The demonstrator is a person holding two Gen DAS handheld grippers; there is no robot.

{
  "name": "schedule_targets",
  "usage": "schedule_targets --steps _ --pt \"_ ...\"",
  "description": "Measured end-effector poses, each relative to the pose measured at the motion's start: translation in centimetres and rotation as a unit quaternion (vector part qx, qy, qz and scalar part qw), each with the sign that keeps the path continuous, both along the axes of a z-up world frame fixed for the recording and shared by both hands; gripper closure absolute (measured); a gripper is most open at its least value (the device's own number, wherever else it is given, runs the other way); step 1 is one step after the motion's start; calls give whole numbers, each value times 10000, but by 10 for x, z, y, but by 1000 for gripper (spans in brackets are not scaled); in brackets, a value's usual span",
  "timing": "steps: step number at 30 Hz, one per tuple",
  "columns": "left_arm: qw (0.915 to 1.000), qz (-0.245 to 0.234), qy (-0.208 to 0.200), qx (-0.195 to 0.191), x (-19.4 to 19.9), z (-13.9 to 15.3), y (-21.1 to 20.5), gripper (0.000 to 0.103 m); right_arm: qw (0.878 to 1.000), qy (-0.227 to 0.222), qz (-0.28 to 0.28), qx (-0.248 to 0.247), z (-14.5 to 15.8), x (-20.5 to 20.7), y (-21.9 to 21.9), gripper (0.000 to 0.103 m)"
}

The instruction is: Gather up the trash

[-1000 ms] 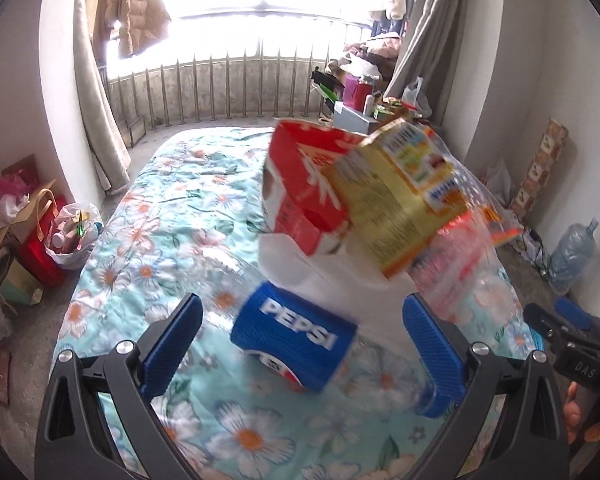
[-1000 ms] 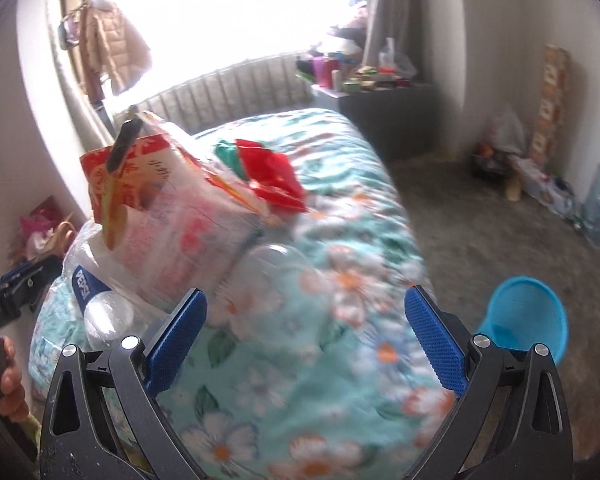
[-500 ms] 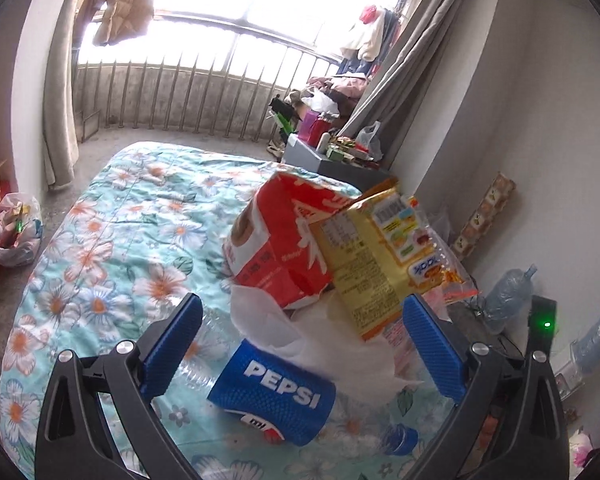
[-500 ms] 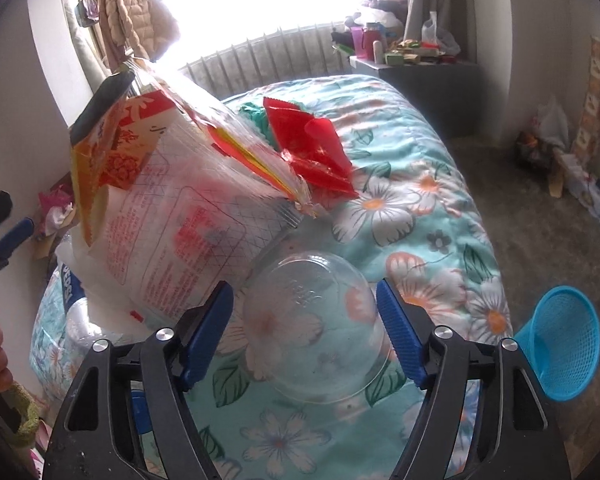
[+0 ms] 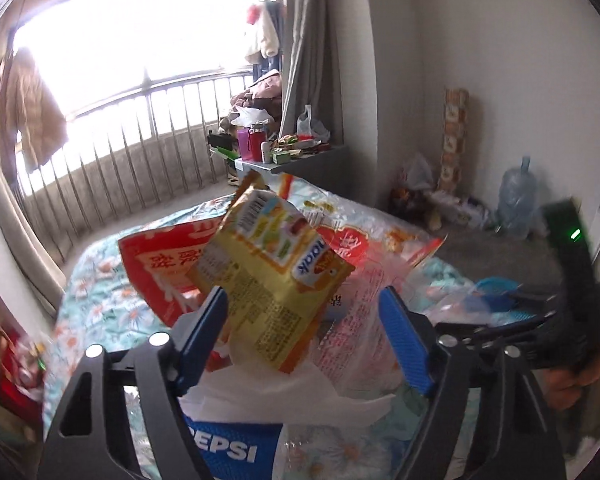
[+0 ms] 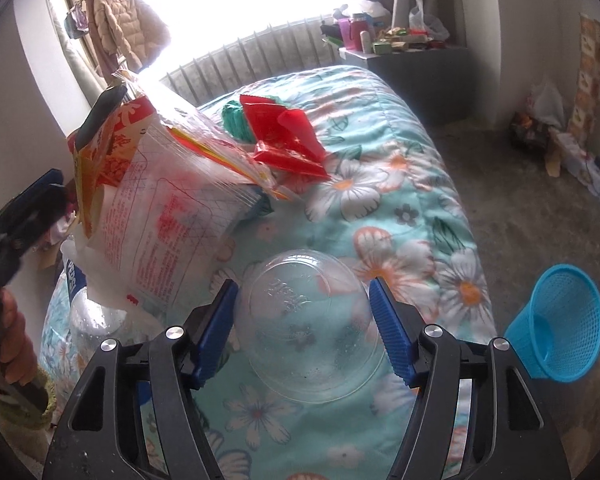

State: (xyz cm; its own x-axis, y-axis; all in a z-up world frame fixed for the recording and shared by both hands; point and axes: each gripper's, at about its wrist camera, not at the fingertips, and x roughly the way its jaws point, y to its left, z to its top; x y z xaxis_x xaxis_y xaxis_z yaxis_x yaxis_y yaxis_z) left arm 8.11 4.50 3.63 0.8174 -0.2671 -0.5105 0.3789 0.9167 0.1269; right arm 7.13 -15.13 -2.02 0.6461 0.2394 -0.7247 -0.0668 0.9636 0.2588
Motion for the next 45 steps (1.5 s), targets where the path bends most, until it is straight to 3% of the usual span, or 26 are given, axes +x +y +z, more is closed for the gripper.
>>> schedule_targets --steps 4,7,15,22,27,29,31,35,40,43,45 --pt "9968 284 -71 738 15 -17 -13 44 10000 13 -37 57 0 -5 -5 40" --pt "9945 406 -101 956 24 -22 -14 56 10000 20 -34 86 -1 -3 -6 40" --pt "9960 468 -282 710 13 2 -4 86 9997 -106 -62 204 4 -5 -12 40" --pt "9958 630 -491 443 -4 36 13 89 9988 -318 -139 331 15 -18 -24 41" --pt "9974 484 -76 -530 -8 65 36 89 9968 -479 -244 590 23 -29 -40 41" --pt "9933 204 92 -1137 -11 79 42 89 9952 -611 -333 695 29 -34 -51 41" --pt "9883 -61 204 -1514 -10 90 37 89 9933 -731 -440 778 35 -39 -63 41" --pt "9769 -701 592 -1929 5 105 0 89 9879 -1009 -833 829 48 -49 -93 41" --pt "9553 -1562 1625 -1912 55 105 -91 89 9715 -1235 -1761 995 52 -63 -153 41" --pt "9349 -2037 2446 -1570 97 94 -172 89 9492 -1179 -2677 1158 40 -72 -200 41" --pt "9317 -2258 2698 -900 121 79 -242 89 9270 -1099 -3326 1342 25 -78 -233 40"
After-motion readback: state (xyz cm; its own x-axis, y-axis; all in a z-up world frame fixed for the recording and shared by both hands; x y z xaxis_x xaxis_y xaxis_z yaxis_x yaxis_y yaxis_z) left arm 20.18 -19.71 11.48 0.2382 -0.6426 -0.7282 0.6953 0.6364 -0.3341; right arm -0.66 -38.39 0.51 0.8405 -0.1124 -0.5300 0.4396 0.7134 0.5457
